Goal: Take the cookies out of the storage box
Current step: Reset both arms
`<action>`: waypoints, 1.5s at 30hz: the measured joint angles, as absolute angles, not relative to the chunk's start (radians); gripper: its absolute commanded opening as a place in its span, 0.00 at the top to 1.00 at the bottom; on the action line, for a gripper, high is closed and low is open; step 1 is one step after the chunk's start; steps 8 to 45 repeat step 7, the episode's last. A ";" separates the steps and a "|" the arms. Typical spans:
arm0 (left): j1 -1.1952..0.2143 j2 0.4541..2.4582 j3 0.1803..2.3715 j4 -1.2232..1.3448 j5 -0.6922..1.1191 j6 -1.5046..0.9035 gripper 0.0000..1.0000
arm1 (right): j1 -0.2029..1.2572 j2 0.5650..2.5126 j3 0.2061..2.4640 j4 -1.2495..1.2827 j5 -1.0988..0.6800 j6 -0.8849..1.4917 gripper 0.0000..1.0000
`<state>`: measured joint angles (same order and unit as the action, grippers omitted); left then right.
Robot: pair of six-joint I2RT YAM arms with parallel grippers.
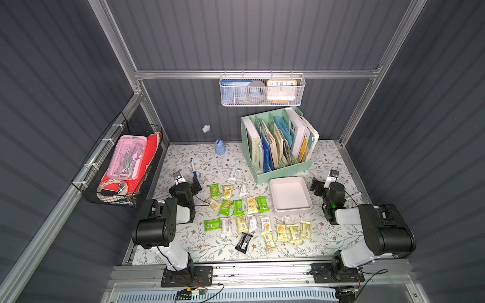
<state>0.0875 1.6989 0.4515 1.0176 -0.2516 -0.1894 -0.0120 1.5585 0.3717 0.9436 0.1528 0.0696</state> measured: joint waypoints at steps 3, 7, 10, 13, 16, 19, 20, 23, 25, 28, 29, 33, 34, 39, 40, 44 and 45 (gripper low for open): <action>0.086 1.699 0.452 1.014 -0.251 -0.189 0.00 | -0.012 1.559 0.372 0.943 0.151 0.069 0.01; 0.086 1.699 0.452 1.010 -0.251 -0.189 0.00 | -0.012 1.563 0.372 0.941 0.141 0.069 0.01; 0.086 1.699 0.452 1.010 -0.251 -0.189 0.00 | -0.012 1.563 0.372 0.941 0.141 0.069 0.01; 0.086 1.699 0.452 1.010 -0.251 -0.189 0.00 | -0.012 1.563 0.372 0.941 0.141 0.069 0.01; 0.086 1.699 0.452 1.010 -0.251 -0.189 0.00 | -0.012 1.563 0.372 0.941 0.141 0.069 0.01; 0.086 1.699 0.452 1.010 -0.251 -0.189 0.00 | -0.012 1.563 0.372 0.941 0.141 0.069 0.01; 0.086 1.699 0.452 1.010 -0.251 -0.189 0.00 | -0.012 1.563 0.372 0.941 0.141 0.069 0.01; 0.086 1.699 0.452 1.010 -0.251 -0.189 0.00 | -0.012 1.563 0.372 0.941 0.141 0.069 0.01; 0.086 1.699 0.452 1.010 -0.251 -0.189 0.00 | -0.012 1.563 0.372 0.941 0.141 0.069 0.01; 0.086 1.699 0.452 1.010 -0.251 -0.189 0.00 | -0.012 1.563 0.372 0.941 0.141 0.069 0.01; 0.086 1.699 0.452 1.010 -0.251 -0.189 0.00 | -0.012 1.563 0.372 0.941 0.141 0.069 0.01; 0.086 1.699 0.452 1.010 -0.251 -0.189 0.00 | -0.012 1.563 0.372 0.941 0.141 0.069 0.01; 0.086 1.699 0.452 1.010 -0.251 -0.189 0.00 | -0.012 1.563 0.372 0.941 0.141 0.069 0.01; 0.086 1.699 0.452 1.010 -0.251 -0.189 0.00 | -0.012 1.563 0.372 0.941 0.141 0.069 0.01; 0.086 1.699 0.452 1.010 -0.251 -0.189 0.00 | -0.012 1.563 0.372 0.941 0.141 0.069 0.01; 0.086 1.699 0.452 1.010 -0.251 -0.189 0.00 | -0.012 1.563 0.372 0.941 0.141 0.069 0.01; 0.086 1.699 0.452 1.010 -0.251 -0.189 0.00 | -0.012 1.563 0.372 0.941 0.141 0.069 0.01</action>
